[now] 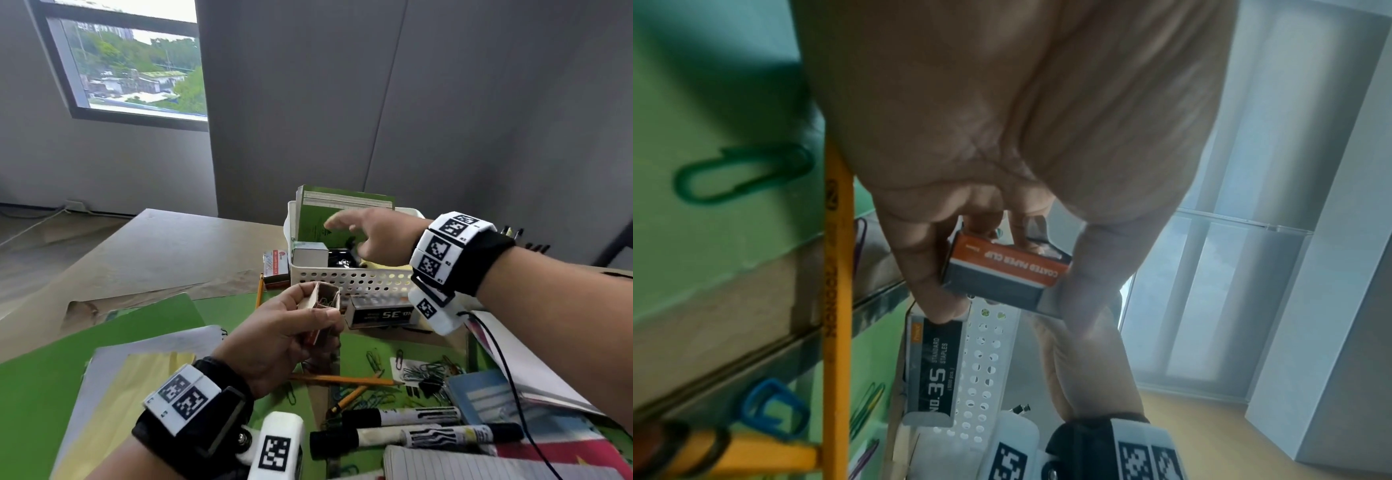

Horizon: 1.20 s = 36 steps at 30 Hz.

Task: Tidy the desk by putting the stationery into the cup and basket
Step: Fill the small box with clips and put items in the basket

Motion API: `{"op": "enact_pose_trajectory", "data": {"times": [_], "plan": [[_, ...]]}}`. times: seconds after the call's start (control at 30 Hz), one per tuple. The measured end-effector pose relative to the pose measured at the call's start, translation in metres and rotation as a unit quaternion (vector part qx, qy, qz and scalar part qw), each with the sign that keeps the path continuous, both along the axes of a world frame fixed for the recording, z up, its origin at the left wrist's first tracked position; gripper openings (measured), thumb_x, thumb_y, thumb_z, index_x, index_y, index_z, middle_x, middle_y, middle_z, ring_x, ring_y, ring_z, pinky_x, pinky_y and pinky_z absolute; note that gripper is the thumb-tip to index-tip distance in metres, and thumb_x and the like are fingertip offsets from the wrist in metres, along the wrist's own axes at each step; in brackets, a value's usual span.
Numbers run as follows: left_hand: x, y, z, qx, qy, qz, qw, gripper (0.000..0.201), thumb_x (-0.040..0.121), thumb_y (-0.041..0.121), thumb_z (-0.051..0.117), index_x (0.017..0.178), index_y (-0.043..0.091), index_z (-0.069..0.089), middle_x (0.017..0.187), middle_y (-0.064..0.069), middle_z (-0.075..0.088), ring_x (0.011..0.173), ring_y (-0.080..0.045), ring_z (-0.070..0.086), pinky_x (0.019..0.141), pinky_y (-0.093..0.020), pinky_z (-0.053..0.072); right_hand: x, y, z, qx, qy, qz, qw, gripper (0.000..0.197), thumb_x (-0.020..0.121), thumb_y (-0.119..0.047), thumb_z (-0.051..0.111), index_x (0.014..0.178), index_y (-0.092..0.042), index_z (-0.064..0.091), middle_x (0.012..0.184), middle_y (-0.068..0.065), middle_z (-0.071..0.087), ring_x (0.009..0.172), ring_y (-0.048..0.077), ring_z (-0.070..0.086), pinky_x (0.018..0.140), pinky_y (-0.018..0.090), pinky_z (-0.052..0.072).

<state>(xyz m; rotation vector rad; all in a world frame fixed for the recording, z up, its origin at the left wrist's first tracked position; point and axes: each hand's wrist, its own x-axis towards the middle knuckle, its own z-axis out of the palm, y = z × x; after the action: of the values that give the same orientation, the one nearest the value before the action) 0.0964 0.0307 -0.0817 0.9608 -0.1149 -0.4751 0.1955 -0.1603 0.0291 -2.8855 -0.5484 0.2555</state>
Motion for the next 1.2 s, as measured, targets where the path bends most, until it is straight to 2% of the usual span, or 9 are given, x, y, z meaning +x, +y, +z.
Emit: {"op": "enact_pose_trajectory", "data": {"times": [0.07, 0.17, 0.3, 0.4, 0.57, 0.83, 1.0, 1.1, 1.2], "plan": [[0.000, 0.000, 0.000, 0.001, -0.003, 0.001, 1.000, 0.061, 0.074, 0.003, 0.078, 0.130, 0.001, 0.054, 0.104, -0.020, 0.067, 0.095, -0.035, 0.059, 0.081, -0.041, 0.051, -0.012, -0.004, 0.005, -0.026, -0.066, 0.032, 0.997, 0.053, 0.088, -0.003, 0.060, 0.131, -0.033, 0.059, 0.128, -0.013, 0.059, 0.119, 0.013, 0.056, 0.095, 0.031, 0.047], [0.001, -0.001, 0.001, 0.004, -0.007, 0.009, 1.000, 0.060, 0.073, 0.005, 0.078, 0.129, 0.004, 0.055, 0.107, -0.021, 0.067, 0.093, -0.034, 0.061, 0.080, -0.041, 0.053, -0.044, -0.012, 0.008, -0.046, -0.131, 0.077, 0.987, 0.017, 0.087, -0.015, 0.063, 0.092, -0.031, 0.066, 0.091, -0.014, 0.064, 0.087, 0.011, 0.061, 0.082, 0.039, 0.056], [0.003, 0.002, 0.003, -0.038, -0.007, 0.048, 0.998, 0.052, 0.073, 0.007, 0.078, 0.122, 0.009, 0.060, 0.113, -0.015, 0.066, 0.096, -0.026, 0.065, 0.082, -0.039, 0.060, -0.098, -0.015, -0.003, -0.107, 0.061, 0.109, 0.986, 0.005, 0.092, -0.036, 0.070, 0.094, -0.031, 0.069, 0.087, -0.014, 0.068, 0.084, 0.004, 0.064, 0.082, 0.033, 0.059], [0.002, 0.003, 0.005, -0.064, -0.011, 0.065, 0.996, 0.056, 0.075, 0.009, 0.077, 0.127, 0.010, 0.057, 0.116, -0.011, 0.069, 0.100, -0.026, 0.065, 0.082, -0.036, 0.061, -0.114, -0.012, -0.026, -0.167, 0.119, 0.130, 0.970, 0.028, 0.086, -0.052, 0.073, 0.103, -0.030, 0.070, 0.093, -0.013, 0.066, 0.085, 0.009, 0.062, 0.079, 0.036, 0.058], [0.001, 0.005, 0.007, -0.087, -0.014, 0.085, 0.992, 0.062, 0.064, 0.014, 0.085, 0.122, 0.012, 0.061, 0.117, -0.012, 0.069, 0.102, -0.029, 0.064, 0.078, -0.035, 0.061, -0.114, -0.011, -0.049, -0.185, 0.046, 0.182, 0.965, 0.012, 0.093, -0.033, 0.063, 0.103, -0.030, 0.070, 0.099, -0.009, 0.065, 0.087, 0.018, 0.063, 0.076, 0.040, 0.058], [0.001, 0.007, 0.007, -0.118, -0.006, 0.094, 0.988, 0.057, 0.069, 0.010, 0.086, 0.121, 0.010, 0.064, 0.118, -0.016, 0.069, 0.098, -0.030, 0.067, 0.079, -0.037, 0.061, -0.114, -0.011, -0.041, -0.190, 0.061, 0.176, 0.964, 0.007, 0.091, -0.028, 0.063, 0.098, -0.025, 0.066, 0.099, -0.006, 0.062, 0.087, 0.020, 0.060, 0.077, 0.038, 0.056], [0.003, 0.010, 0.008, -0.168, -0.015, 0.101, 0.981, 0.091, 0.048, 0.018, 0.102, 0.128, 0.010, 0.058, 0.122, -0.018, 0.068, 0.104, -0.035, 0.066, 0.082, -0.039, 0.061, -0.093, -0.034, -0.002, -0.197, 0.020, 0.102, 0.975, 0.005, 0.097, -0.029, 0.062, 0.100, -0.033, 0.064, 0.096, -0.014, 0.061, 0.087, 0.008, 0.056, 0.081, 0.028, 0.052], [0.002, 0.009, 0.009, -0.187, -0.021, 0.085, 0.978, 0.092, 0.044, 0.018, 0.103, 0.124, 0.008, 0.058, 0.121, -0.020, 0.067, 0.103, -0.036, 0.067, 0.084, -0.039, 0.062, -0.067, -0.054, 0.024, -0.185, -0.028, 0.041, 0.981, 0.005, 0.096, -0.029, 0.066, 0.099, -0.032, 0.067, 0.091, -0.017, 0.061, 0.082, 0.003, 0.056, 0.076, 0.025, 0.048], [0.002, 0.007, 0.009, -0.181, -0.026, 0.079, 0.980, 0.087, 0.043, 0.018, 0.104, 0.118, 0.008, 0.062, 0.120, -0.019, 0.068, 0.100, -0.035, 0.069, 0.087, -0.040, 0.060, -0.039, -0.068, 0.035, -0.171, -0.064, 0.000, 0.983, 0.006, 0.094, -0.026, 0.068, 0.097, -0.032, 0.067, 0.092, -0.014, 0.063, 0.083, 0.010, 0.059, 0.077, 0.032, 0.050]]}}
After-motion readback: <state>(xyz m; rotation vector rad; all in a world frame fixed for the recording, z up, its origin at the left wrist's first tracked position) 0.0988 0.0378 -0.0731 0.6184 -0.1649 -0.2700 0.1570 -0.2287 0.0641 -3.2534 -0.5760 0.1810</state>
